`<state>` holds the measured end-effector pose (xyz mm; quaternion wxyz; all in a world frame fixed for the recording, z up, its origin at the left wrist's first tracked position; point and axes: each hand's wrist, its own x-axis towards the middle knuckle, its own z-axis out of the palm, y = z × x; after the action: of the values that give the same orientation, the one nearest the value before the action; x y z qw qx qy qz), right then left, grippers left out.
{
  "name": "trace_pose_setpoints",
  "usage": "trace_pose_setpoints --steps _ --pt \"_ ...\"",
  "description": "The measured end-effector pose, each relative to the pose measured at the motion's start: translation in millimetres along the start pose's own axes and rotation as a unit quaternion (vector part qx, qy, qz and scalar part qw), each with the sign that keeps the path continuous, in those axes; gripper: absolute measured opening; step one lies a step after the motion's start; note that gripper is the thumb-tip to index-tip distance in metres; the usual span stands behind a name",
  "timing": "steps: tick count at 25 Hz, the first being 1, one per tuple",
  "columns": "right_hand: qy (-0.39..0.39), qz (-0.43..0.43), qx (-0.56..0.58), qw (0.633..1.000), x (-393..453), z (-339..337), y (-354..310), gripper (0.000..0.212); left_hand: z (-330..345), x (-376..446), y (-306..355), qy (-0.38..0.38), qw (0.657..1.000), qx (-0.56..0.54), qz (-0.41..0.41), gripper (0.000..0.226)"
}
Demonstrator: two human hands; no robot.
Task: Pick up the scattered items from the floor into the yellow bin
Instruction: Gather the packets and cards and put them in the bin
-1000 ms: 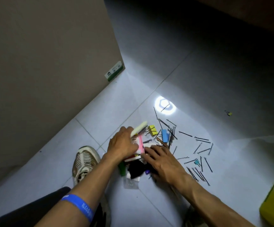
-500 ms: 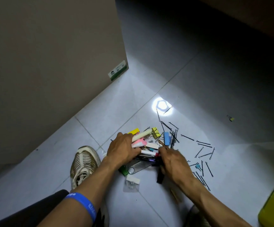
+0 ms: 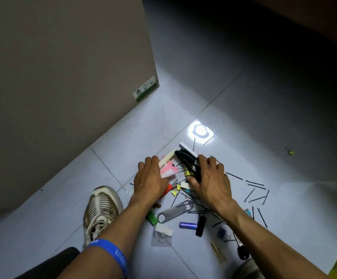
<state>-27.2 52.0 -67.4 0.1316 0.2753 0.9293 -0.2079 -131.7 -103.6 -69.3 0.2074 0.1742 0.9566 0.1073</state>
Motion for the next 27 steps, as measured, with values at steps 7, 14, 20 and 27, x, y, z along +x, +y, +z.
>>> trace_pose_setpoints --steps 7,14,20,27 --pt "0.03 -0.042 -0.037 0.998 16 12 -24 0.038 4 11 2 0.017 0.999 0.032 0.002 0.053" --pt "0.038 0.077 0.388 0.917 24 3 1 0.034 -12 12 19 0.0 0.944 -0.313 -0.105 0.03" --pt "-0.048 0.031 0.32 0.946 51 1 -18 0.04 5 24 48 -0.053 0.828 -0.514 -0.217 0.035" --pt "-0.032 0.105 0.534 0.839 25 -9 -26 0.036 -1 22 54 -0.081 0.773 -0.594 -0.206 0.038"
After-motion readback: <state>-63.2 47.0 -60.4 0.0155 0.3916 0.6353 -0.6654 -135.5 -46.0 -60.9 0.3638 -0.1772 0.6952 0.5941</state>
